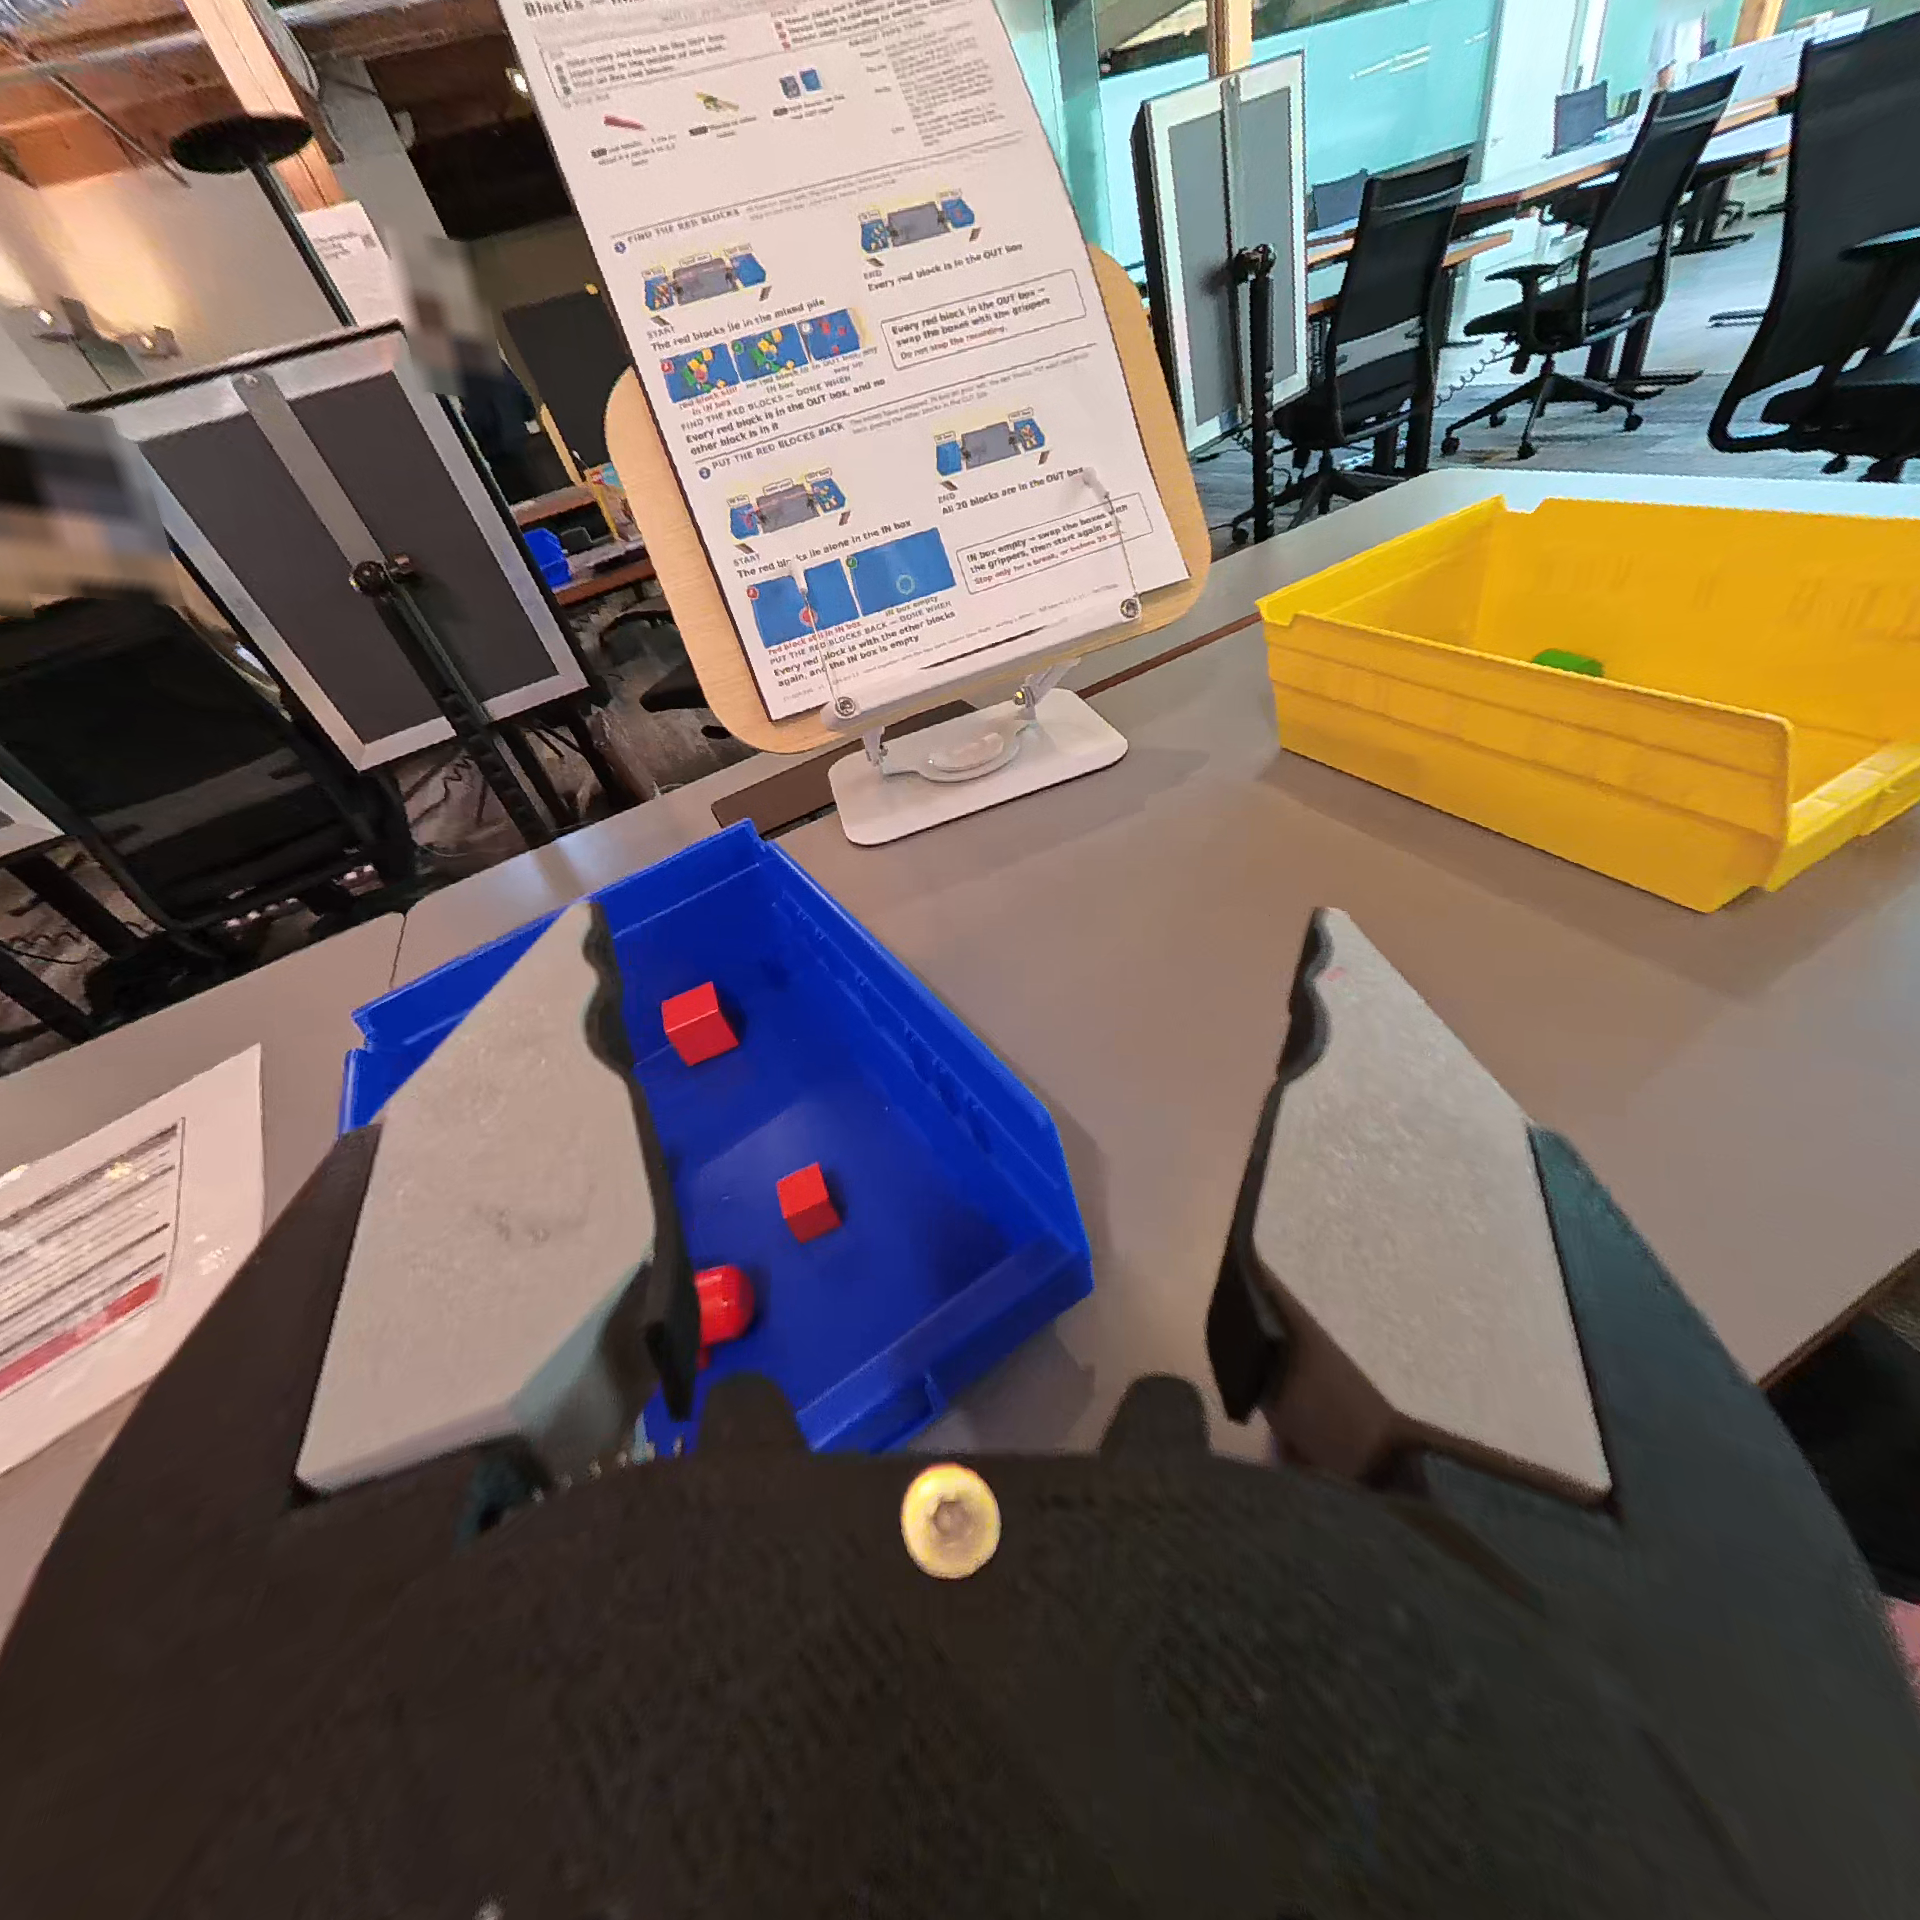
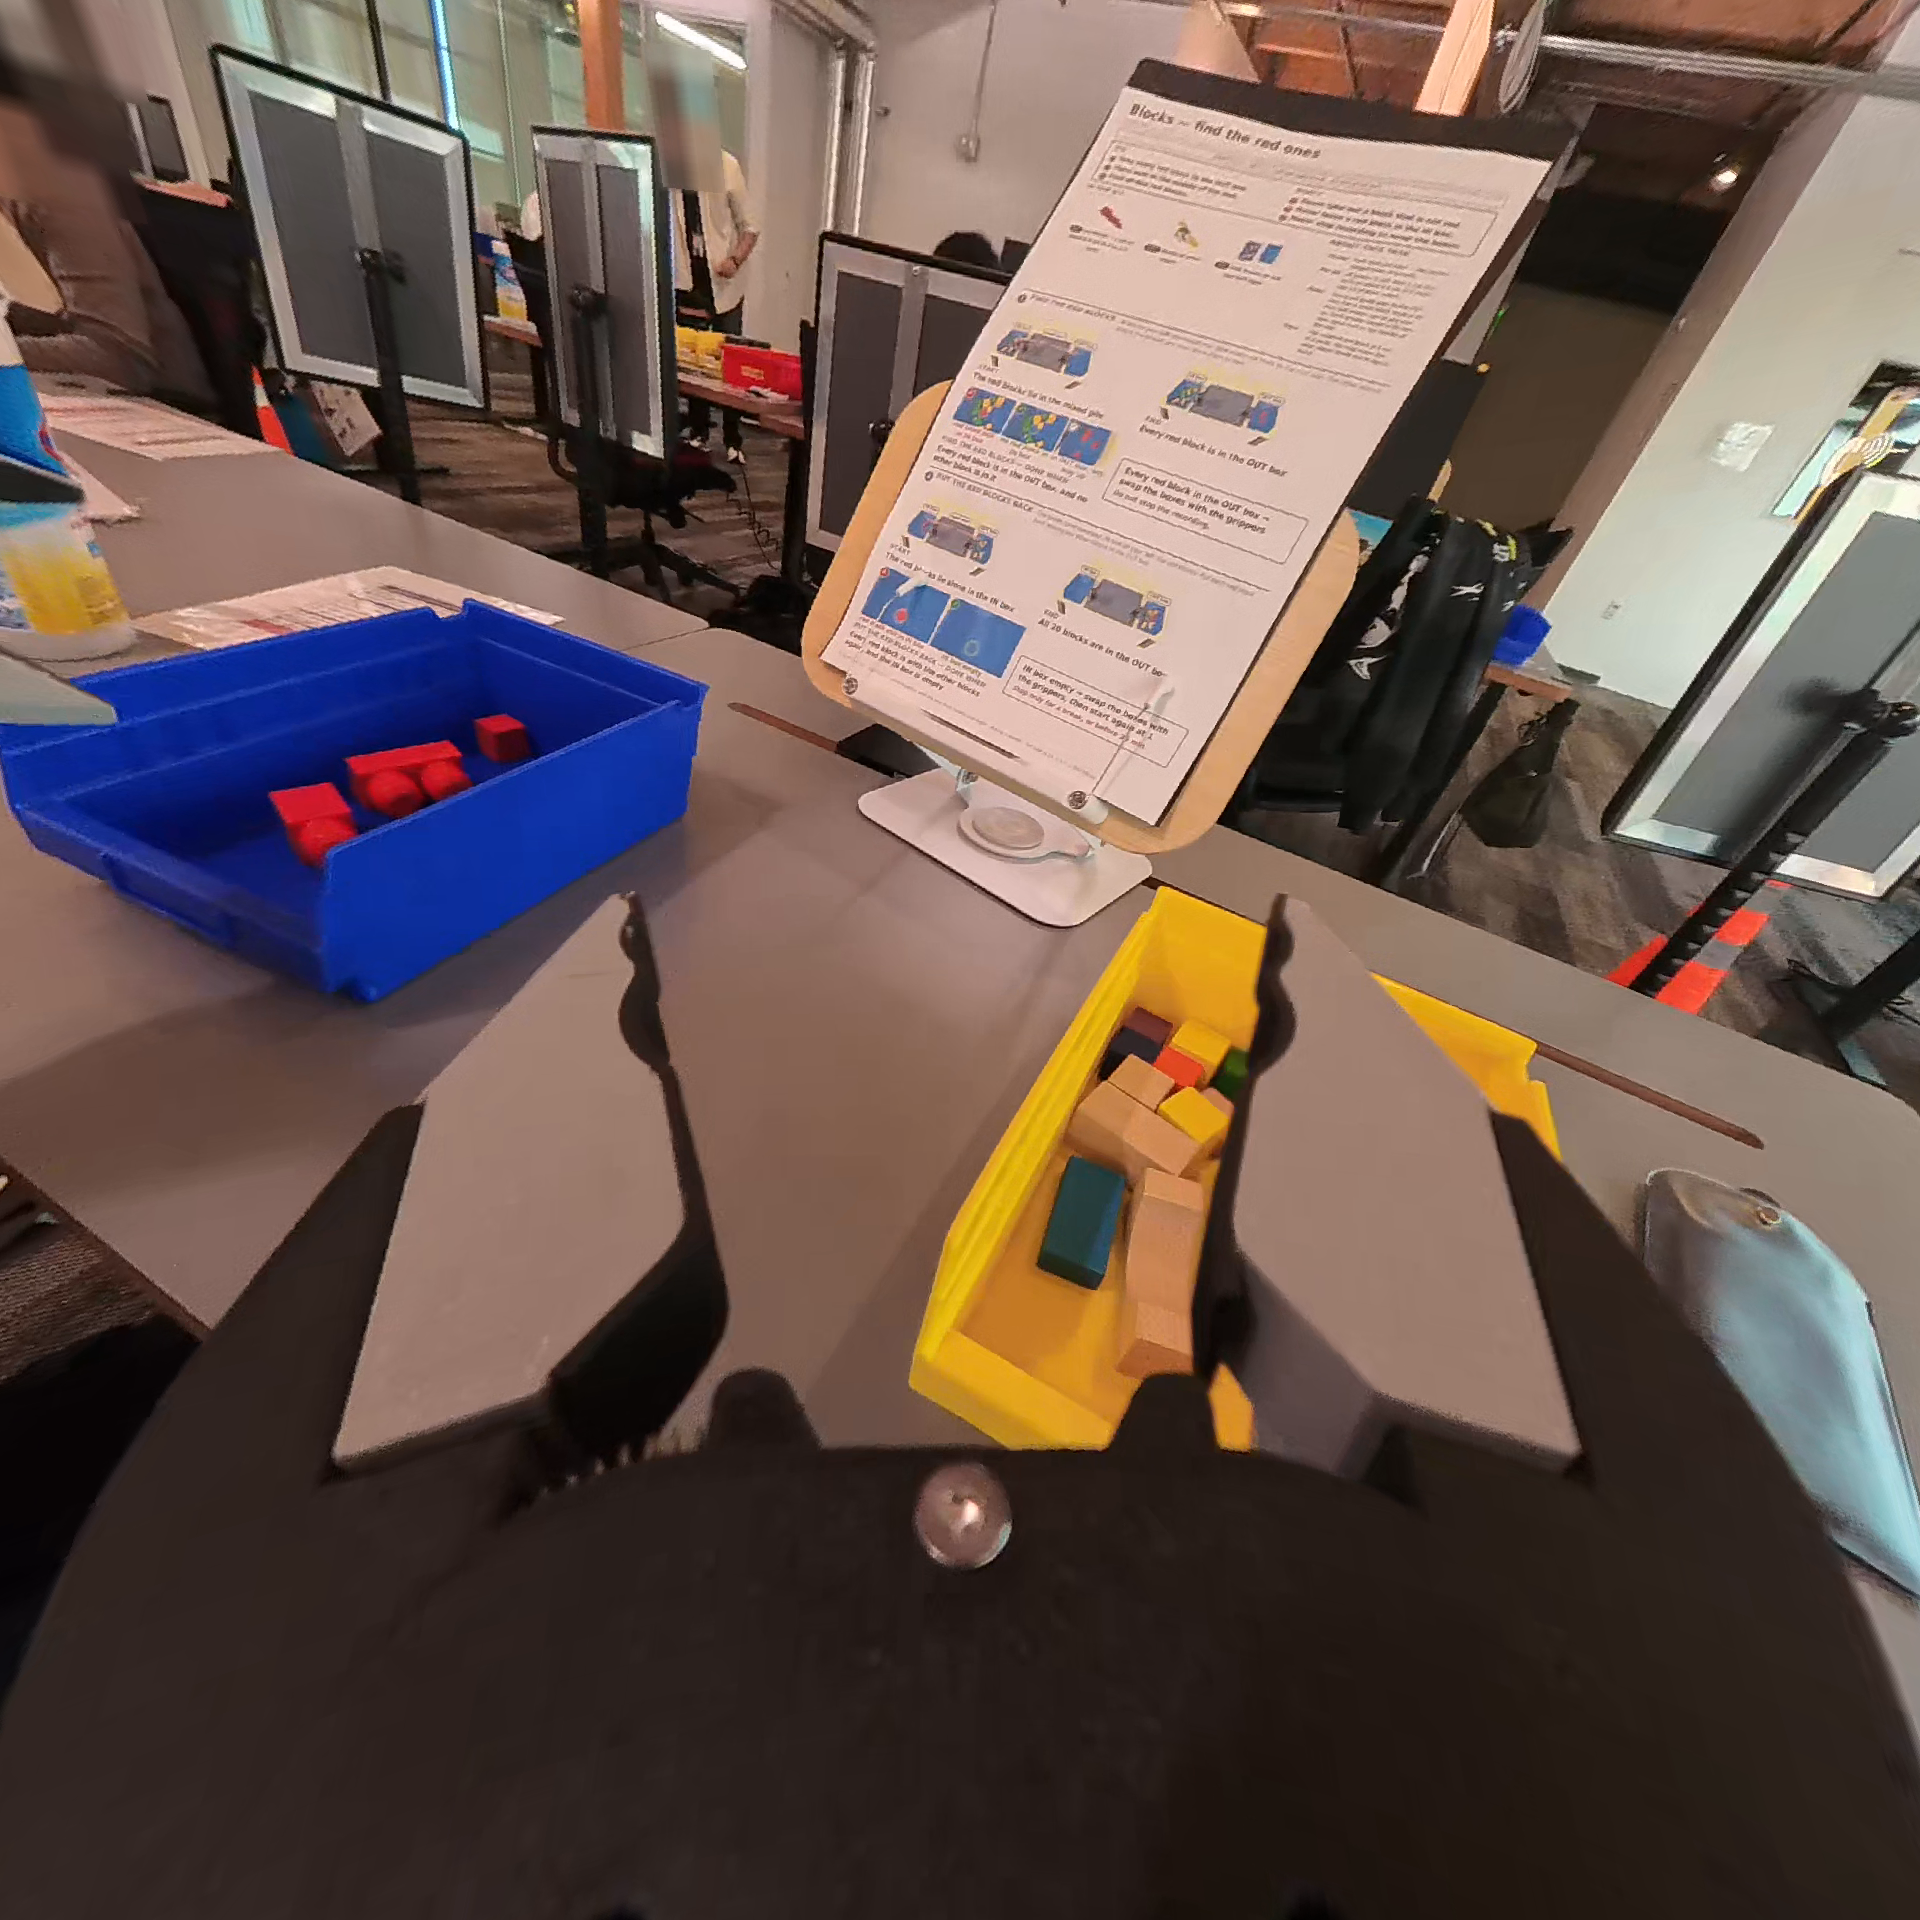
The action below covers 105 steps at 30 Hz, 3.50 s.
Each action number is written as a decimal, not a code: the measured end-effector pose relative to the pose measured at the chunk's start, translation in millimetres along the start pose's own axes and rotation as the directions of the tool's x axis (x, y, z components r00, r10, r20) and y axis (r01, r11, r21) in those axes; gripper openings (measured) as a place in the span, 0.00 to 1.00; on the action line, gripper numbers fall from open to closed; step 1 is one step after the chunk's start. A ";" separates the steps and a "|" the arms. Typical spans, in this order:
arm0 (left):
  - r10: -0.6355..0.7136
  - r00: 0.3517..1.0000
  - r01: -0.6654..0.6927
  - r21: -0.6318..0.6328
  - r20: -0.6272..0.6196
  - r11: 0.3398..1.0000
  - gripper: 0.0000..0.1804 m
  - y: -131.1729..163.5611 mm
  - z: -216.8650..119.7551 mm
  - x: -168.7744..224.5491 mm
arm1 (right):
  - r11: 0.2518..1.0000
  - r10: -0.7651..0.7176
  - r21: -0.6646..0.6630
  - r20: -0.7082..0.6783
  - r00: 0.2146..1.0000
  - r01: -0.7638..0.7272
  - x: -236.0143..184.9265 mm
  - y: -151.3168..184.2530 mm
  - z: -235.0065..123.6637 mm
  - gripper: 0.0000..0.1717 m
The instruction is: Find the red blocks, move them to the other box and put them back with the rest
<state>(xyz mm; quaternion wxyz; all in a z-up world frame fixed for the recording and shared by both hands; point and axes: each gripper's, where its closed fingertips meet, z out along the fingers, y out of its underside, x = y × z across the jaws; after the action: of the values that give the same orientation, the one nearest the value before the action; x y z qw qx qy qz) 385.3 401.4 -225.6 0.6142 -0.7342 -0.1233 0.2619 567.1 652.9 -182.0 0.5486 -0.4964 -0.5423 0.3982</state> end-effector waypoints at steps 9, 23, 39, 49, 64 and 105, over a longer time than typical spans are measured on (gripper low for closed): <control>0.163 0.963 -0.199 0.161 0.213 0.967 0.52 -20.9 -18.9 -11.2 | 0.999 -0.018 -0.027 0.012 1.000 0.018 -1.0 10.2 12.3 0.68; 0.115 0.990 -0.107 -0.103 0.077 0.989 0.01 37.5 -35.2 -2.3 | 1.000 0.027 -0.007 0.357 0.934 -0.026 -50.0 1.6 39.3 0.00; -0.043 0.945 -0.099 -0.406 -0.325 0.908 0.33 106.7 -3.7 53.6 | 0.989 0.037 -0.150 0.356 0.934 0.018 -51.6 41.2 45.3 0.00; -0.152 0.956 0.090 -0.243 -0.250 0.966 0.22 57.7 15.4 22.8 | 0.985 0.055 -0.169 0.219 0.974 -0.018 -20.1 47.3 16.8 0.00; -0.298 0.894 0.387 -0.242 0.334 0.890 0.00 96.7 -46.1 -85.3 | 0.978 0.010 -0.191 0.449 0.893 0.085 -80.9 54.5 77.9 0.00; -0.127 0.981 0.192 -0.753 0.144 0.629 0.37 229.1 45.4 -101.5 | 0.954 -0.030 -0.280 0.280 0.959 0.112 -51.5 82.1 42.2 0.00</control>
<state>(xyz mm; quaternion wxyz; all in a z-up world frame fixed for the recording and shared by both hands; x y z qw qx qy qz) 244.3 339.1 -428.2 0.2626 -0.8999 -0.3103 0.1581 528.9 623.0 -275.9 0.4032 -0.4926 -0.6832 0.3578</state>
